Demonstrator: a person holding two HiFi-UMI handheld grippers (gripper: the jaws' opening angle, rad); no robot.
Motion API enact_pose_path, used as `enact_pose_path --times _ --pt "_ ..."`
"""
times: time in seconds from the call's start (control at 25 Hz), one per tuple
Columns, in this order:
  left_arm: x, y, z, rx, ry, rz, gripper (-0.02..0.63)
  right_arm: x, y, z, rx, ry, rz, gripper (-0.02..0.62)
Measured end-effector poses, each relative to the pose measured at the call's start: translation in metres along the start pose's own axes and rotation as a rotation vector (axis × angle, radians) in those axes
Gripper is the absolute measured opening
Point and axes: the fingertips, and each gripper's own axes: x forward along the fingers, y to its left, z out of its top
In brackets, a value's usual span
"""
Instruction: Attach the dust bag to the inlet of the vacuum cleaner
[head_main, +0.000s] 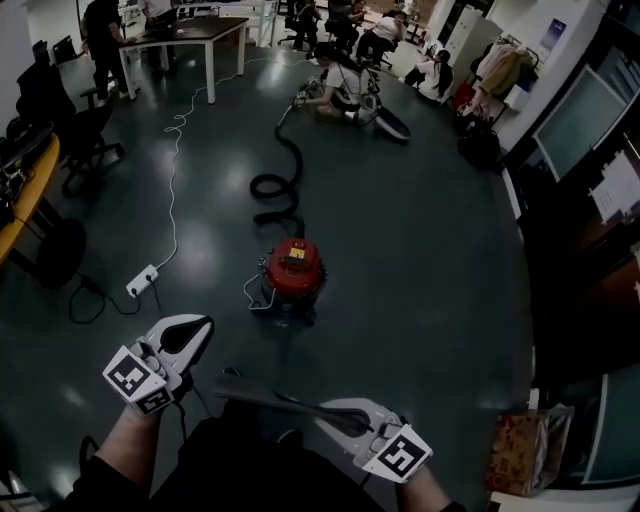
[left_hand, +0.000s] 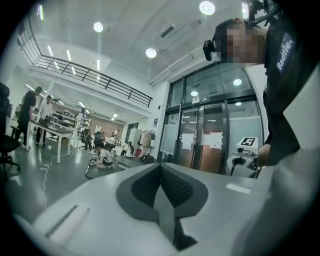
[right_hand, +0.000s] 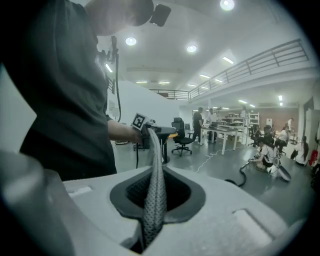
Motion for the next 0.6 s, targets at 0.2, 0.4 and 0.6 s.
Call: enact_pose_path --times 0.2,0.4,0.6 --pt "0.038 0.085 -0.018 -0.007 0.03 0.005 0.003 0.038 -0.038 -0.005 0.026 0.069 -0.062 0.028" --pt "0.08 0.129 -0.029 0.004 0.08 -0.054 0.003 0.06 -0.077 0.0 0.058 0.098 -0.126 0.028" --pt "0.112 0.152 -0.037 0.006 0.102 -0.046 0.003 0.073 -0.109 -0.006 0.085 0.095 -0.148 0.028"
